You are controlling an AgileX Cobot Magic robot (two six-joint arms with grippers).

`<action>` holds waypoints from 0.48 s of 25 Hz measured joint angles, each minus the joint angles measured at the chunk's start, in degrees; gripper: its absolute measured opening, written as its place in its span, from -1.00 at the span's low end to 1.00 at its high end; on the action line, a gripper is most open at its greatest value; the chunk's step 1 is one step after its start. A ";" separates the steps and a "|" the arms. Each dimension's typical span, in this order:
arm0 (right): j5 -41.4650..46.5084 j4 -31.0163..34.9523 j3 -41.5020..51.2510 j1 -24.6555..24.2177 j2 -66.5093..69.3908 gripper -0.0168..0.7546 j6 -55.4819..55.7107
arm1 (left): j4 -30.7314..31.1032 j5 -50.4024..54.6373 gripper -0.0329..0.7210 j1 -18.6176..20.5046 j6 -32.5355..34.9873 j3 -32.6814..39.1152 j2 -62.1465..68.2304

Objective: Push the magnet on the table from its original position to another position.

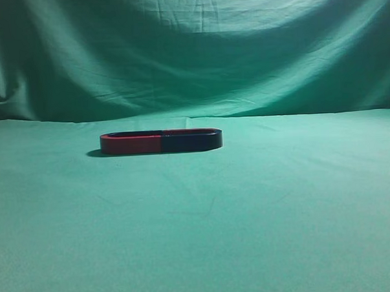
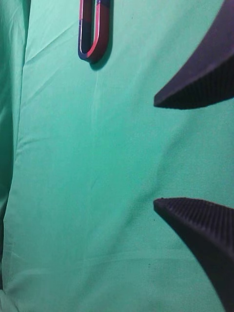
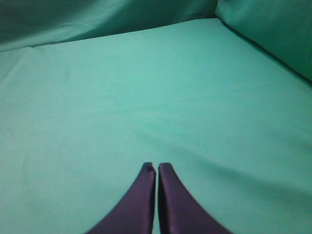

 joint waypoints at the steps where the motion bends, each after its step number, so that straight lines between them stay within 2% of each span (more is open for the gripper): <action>1: 0.00 0.00 0.00 0.00 0.00 -0.96 0.00 | 0.00 0.00 0.07 0.00 0.00 0.00 0.00; 12: 0.00 0.09 0.00 0.00 0.00 -0.96 0.00 | 0.00 0.00 0.07 0.00 0.00 0.00 0.00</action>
